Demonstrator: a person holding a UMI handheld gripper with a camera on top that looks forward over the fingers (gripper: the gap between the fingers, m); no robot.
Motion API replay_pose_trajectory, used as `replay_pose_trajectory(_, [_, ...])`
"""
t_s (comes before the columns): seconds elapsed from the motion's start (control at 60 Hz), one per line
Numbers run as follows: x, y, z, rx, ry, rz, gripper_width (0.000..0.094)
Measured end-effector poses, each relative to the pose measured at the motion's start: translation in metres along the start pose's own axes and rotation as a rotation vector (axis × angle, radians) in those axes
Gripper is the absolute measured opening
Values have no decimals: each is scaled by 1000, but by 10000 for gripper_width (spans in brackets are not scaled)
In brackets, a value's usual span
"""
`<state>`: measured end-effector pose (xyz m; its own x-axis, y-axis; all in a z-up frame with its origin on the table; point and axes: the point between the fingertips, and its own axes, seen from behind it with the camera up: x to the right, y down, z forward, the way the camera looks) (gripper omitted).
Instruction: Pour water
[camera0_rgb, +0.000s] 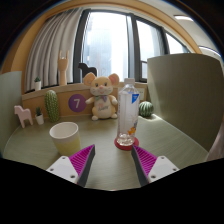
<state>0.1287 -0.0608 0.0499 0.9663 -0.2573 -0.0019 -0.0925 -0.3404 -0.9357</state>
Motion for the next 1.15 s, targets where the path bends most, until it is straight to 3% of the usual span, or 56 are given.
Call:
replay_pose_trajectory(0.2, [-66, 20, -86, -13, -122, -80, 748])
replay_pose_trajectory(0.5, [-142, -8, -179, 59, -238, -106, 746])
replay_pose_trajectory(0.817, [-197, -22, -220, 102, -326, -145, 746])
replay_pose_trajectory(1.15, [-204, -29, -243, 134, -347, -138, 743])
